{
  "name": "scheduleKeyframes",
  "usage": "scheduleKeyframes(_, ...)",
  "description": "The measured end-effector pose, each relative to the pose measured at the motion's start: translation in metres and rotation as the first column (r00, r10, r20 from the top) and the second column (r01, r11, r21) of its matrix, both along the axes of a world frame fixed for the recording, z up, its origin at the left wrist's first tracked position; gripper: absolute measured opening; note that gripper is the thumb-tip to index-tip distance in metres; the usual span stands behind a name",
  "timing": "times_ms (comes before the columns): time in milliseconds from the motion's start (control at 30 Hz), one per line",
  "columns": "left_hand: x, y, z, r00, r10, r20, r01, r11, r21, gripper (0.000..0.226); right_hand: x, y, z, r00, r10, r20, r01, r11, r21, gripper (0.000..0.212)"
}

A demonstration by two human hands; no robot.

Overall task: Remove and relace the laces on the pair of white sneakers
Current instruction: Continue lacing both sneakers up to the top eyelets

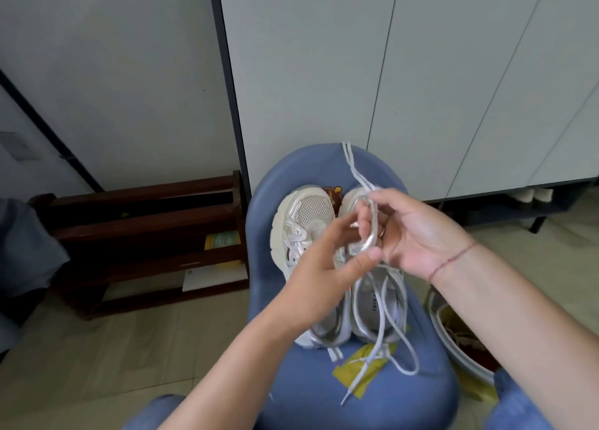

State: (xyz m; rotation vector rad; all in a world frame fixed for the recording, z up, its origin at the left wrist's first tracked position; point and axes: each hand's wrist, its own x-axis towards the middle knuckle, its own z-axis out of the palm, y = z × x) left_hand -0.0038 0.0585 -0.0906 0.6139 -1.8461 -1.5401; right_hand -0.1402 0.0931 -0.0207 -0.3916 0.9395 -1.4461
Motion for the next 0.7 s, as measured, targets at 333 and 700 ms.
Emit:
scheduleKeyframes(333, 0.023, 0.018, 0.004, 0.994, -0.015, 0.107, 0.002, 0.992, 0.125, 0.030, -0.044, 0.044, -0.027, 0.992, -0.045, -0.115, 0.058, 0.993, 0.107, 0.021)
scheduleKeyframes(700, 0.031, 0.004, 0.006, 0.980, 0.131, -0.149, -0.076, 0.941, 0.331, 0.030, -0.018, 0.065, -0.036, 0.591, 0.446, -0.672, -0.388, 0.888, 0.247, 0.025)
